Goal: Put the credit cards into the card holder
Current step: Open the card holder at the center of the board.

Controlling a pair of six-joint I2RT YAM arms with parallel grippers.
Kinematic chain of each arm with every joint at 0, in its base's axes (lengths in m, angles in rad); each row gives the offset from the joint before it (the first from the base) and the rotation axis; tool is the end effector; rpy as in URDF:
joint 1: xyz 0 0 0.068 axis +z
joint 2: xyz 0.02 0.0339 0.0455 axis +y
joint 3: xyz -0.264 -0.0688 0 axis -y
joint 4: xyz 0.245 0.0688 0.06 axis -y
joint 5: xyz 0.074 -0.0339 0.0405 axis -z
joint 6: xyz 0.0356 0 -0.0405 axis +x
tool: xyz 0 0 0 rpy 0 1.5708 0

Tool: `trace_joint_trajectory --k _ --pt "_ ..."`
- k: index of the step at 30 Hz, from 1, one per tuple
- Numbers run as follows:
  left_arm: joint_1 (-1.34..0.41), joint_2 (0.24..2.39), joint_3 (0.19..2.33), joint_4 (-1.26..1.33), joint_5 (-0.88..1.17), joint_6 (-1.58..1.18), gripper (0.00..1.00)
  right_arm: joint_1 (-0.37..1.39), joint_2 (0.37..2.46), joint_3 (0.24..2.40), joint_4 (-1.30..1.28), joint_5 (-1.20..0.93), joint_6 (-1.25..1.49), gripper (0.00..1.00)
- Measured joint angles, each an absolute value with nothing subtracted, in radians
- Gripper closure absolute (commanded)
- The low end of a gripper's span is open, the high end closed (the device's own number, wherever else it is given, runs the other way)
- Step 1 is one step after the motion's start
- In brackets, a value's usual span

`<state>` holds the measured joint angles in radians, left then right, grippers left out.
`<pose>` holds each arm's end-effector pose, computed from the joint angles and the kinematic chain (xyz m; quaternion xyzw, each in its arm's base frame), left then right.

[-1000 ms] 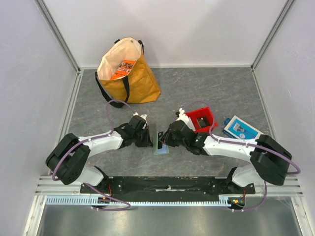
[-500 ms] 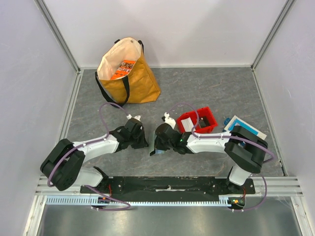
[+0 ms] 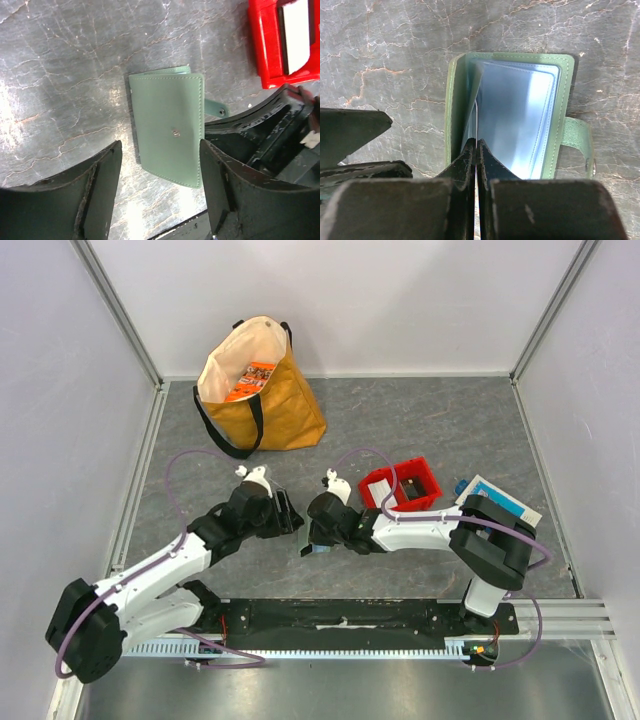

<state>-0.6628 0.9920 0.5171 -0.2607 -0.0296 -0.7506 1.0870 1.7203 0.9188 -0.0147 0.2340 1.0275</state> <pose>0.1600 -0.1236 0.2023 -0.0461 0.9128 -0.2530 0.3172 0.1688 0.3036 0.1611 0.0155 0.9242 0.2654 0.2743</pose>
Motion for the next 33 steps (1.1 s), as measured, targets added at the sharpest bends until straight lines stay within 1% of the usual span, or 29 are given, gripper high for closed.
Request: trace_joint_trajectory --k 4,8,15,17,21,23,25,26,27,33 --pt "-0.659 1.012 0.551 -0.261 -0.033 -0.752 0.25 1.089 1.720 0.907 0.007 0.235 1.023 1.00" --pt "-0.649 1.126 0.638 -0.256 -0.032 -0.752 0.24 1.089 1.720 0.901 0.030 0.233 1.018 1.00" --pt "-0.645 1.250 0.706 -0.237 -0.017 -0.752 0.23 1.089 1.720 0.889 0.054 0.232 1.009 1.00" --pt "-0.644 1.276 0.716 -0.233 -0.006 -0.752 0.25 1.089 1.719 0.887 0.059 0.231 1.006 1.00" --pt "-0.638 1.324 0.723 -0.231 0.015 -0.751 0.31 1.089 1.718 0.878 0.068 0.233 1.005 1.00" --pt "-0.636 1.342 0.725 -0.234 0.030 -0.751 0.40 1.089 1.717 0.878 0.069 0.233 1.005 1.00" --pt "-0.636 1.349 0.727 -0.237 0.039 -0.748 0.45 1.089 1.716 0.878 0.070 0.233 1.003 1.00" --pt "-0.637 1.350 0.727 -0.239 0.044 -0.746 0.51 1.089 1.716 0.878 0.071 0.234 1.002 1.00" --pt "-0.637 1.350 0.727 -0.241 0.047 -0.744 0.59 1.089 1.716 0.878 0.071 0.234 1.002 1.00" --pt "-0.637 1.339 0.744 -0.251 0.052 -0.732 0.88 1.089 1.716 0.878 0.068 0.238 1.002 1.00"
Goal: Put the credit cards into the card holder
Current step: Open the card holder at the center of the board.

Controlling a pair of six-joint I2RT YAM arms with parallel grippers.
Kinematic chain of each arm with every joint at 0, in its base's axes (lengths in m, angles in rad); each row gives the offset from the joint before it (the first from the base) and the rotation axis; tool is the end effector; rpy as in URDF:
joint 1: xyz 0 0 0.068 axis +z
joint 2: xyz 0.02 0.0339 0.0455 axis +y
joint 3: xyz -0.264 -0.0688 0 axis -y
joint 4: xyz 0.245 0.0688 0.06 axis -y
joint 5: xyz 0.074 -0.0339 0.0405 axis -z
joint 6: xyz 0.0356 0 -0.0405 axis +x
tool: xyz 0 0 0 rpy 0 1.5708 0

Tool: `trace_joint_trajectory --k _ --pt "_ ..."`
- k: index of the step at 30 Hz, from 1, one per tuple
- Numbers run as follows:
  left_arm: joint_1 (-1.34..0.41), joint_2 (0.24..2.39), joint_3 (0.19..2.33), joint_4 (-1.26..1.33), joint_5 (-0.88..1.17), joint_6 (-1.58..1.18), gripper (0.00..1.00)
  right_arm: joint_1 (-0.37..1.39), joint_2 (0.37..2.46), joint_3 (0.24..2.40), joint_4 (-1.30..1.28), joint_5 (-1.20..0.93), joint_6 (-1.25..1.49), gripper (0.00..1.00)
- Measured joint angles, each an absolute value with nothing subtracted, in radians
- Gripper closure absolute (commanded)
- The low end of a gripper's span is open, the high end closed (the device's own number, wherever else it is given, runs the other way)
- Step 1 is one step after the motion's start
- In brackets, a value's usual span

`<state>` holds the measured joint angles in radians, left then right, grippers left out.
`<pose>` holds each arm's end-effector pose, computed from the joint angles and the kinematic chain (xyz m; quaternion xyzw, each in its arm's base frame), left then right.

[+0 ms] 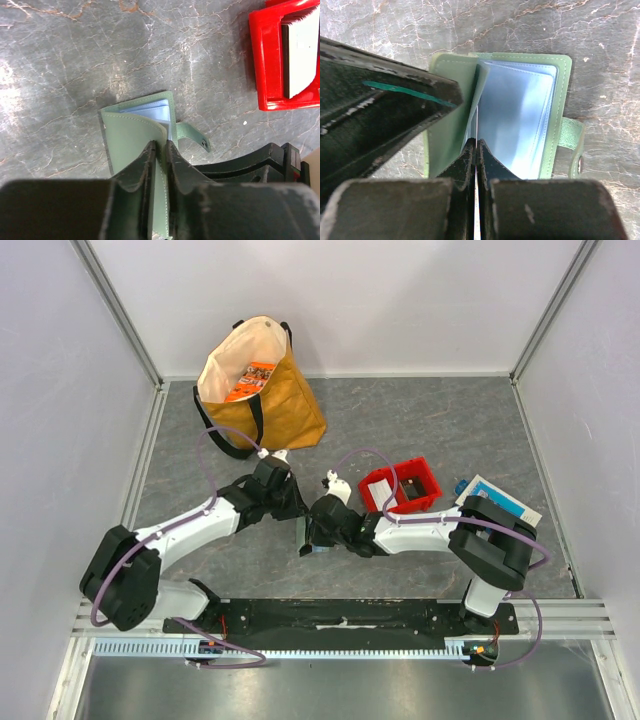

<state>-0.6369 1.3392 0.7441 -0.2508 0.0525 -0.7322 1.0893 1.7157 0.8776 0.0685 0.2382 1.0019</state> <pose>0.2148 -0.1612 0.2008 -0.0352 0.9341 -0.2431 0.2591 0.1670 0.3015 0.1572 0.0063 0.9155 0.2802 0.2888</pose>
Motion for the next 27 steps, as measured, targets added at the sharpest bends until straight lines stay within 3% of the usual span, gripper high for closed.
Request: trace_joint_trajectory --k 6,17,27 --pt "-0.630 1.283 0.734 -0.295 0.026 -0.717 0.98 1.089 1.710 0.875 0.067 0.245 1.002 1.00" --pt "-0.616 1.120 0.609 -0.334 -0.023 -0.717 0.98 1.013 1.570 0.796 0.022 0.249 0.976 1.00" --pt "-0.615 1.167 0.520 -0.366 -0.026 -0.725 0.98 0.966 1.550 0.791 0.028 0.153 0.920 1.00"
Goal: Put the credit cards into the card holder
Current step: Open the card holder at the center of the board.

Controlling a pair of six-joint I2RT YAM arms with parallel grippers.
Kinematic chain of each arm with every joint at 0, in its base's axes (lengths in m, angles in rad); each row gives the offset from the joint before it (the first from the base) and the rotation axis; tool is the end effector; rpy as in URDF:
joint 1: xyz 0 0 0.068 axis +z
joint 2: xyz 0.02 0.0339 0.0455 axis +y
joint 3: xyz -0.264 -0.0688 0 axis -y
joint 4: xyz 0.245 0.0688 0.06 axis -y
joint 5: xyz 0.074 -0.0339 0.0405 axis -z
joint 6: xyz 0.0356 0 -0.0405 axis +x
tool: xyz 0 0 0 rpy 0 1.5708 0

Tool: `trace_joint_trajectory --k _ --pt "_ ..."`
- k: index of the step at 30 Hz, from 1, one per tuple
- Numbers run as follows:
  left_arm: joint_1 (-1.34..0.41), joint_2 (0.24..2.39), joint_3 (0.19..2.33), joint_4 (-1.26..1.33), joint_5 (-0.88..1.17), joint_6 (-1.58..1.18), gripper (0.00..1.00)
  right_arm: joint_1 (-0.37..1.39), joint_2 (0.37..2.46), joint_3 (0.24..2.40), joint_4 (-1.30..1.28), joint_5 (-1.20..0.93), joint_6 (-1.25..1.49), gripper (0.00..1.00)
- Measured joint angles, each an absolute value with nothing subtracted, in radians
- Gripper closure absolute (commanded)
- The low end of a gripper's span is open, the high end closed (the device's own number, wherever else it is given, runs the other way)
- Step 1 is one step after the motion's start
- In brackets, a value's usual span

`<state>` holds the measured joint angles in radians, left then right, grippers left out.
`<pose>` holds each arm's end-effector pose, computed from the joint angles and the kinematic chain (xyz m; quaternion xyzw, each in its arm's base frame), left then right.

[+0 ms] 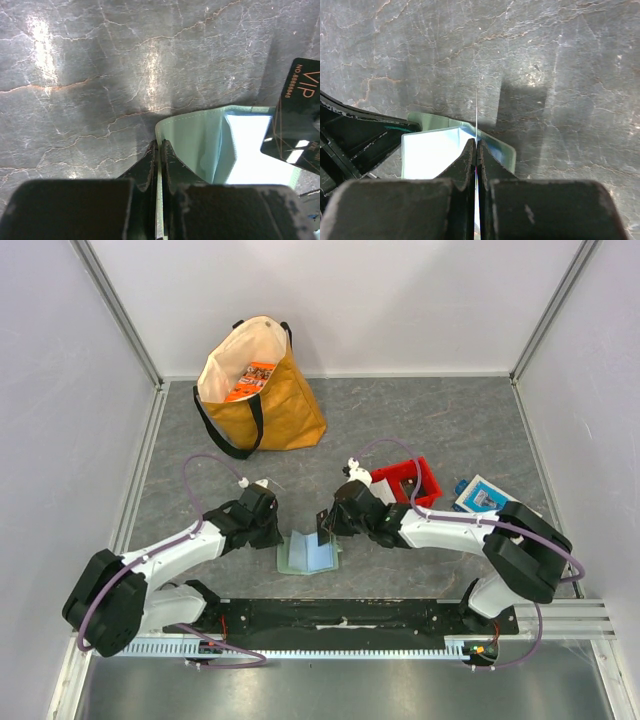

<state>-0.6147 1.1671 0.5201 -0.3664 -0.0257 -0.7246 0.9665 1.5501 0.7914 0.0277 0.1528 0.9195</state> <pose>0.1688 -0.1180 0.1635 -0.0563 0.9597 -0.1611 0.2233 0.1834 0.2561 0.1795 0.0097 0.9109 0.2880 0.2952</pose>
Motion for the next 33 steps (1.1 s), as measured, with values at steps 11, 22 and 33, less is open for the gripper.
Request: trace_joint_trajectory --k 11,22,33 --pt "-0.615 1.168 0.514 -0.367 -0.027 -0.734 0.98 0.952 1.378 0.746 -0.065 0.121 0.915 1.00" --pt "-0.615 1.168 0.514 -0.365 -0.026 -0.737 0.98 0.952 1.369 0.726 -0.120 0.084 0.915 1.00" --pt "-0.615 1.156 0.490 -0.340 -0.025 -0.760 0.98 0.952 1.393 0.682 -0.101 0.065 0.955 1.00"
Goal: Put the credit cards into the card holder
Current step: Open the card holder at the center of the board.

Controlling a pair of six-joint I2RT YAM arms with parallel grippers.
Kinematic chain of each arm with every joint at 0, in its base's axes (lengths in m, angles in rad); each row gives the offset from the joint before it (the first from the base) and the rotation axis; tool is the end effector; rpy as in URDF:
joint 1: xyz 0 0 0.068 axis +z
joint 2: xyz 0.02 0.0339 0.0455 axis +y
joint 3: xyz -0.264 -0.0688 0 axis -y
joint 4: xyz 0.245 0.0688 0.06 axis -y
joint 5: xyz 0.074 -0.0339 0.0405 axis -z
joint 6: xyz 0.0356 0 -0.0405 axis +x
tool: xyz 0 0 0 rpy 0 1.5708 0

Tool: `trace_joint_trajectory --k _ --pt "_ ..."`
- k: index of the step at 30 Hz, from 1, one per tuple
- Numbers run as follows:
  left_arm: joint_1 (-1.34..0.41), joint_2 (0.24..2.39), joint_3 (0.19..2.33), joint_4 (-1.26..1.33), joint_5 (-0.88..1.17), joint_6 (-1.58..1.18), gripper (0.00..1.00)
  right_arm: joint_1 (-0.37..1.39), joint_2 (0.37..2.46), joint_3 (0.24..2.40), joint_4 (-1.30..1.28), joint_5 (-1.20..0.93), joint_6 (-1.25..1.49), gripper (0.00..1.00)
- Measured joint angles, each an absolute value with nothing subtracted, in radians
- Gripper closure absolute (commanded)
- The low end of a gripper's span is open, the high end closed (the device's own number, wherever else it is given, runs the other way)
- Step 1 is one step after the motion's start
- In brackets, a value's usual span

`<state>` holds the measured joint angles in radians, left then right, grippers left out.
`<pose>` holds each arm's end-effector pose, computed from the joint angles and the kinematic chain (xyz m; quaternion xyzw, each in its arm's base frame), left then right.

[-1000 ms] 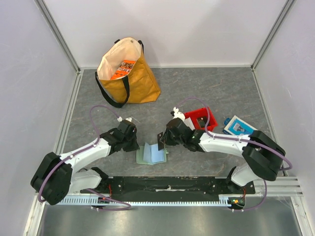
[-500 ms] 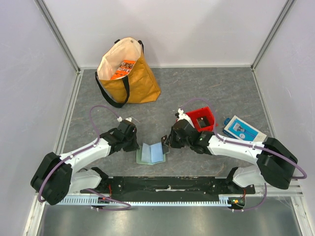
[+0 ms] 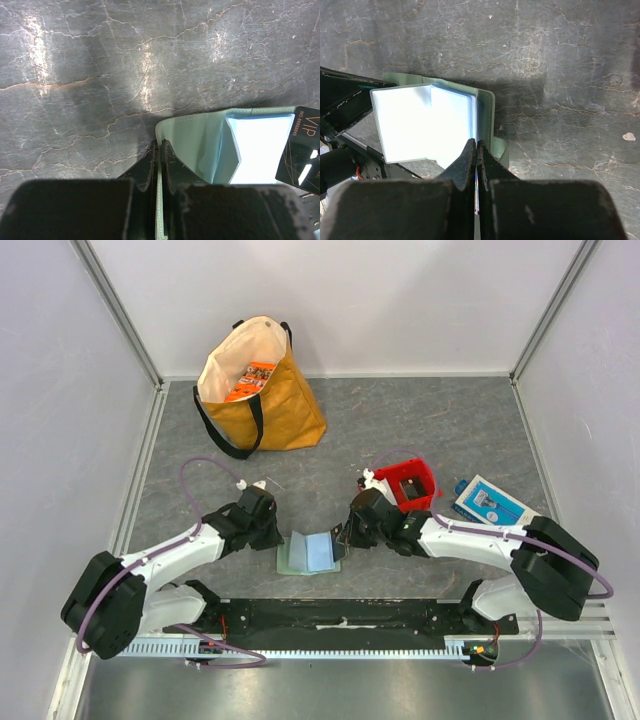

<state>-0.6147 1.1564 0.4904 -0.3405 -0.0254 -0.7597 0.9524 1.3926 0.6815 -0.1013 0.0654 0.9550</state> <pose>0.1656 -0.1158 0.1584 -0.0731 0.9576 -0.1672 0.2229 0.1603 0.2213 0.1794 0.0133 0.9284 0.2842 0.2389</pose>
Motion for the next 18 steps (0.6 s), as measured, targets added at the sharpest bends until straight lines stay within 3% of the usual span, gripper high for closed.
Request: trace_joint_trajectory --k 18 --pt "-0.615 1.143 0.416 -0.218 -0.014 -0.808 0.98 0.955 1.483 0.630 0.102 -0.025 1.058 1.00"
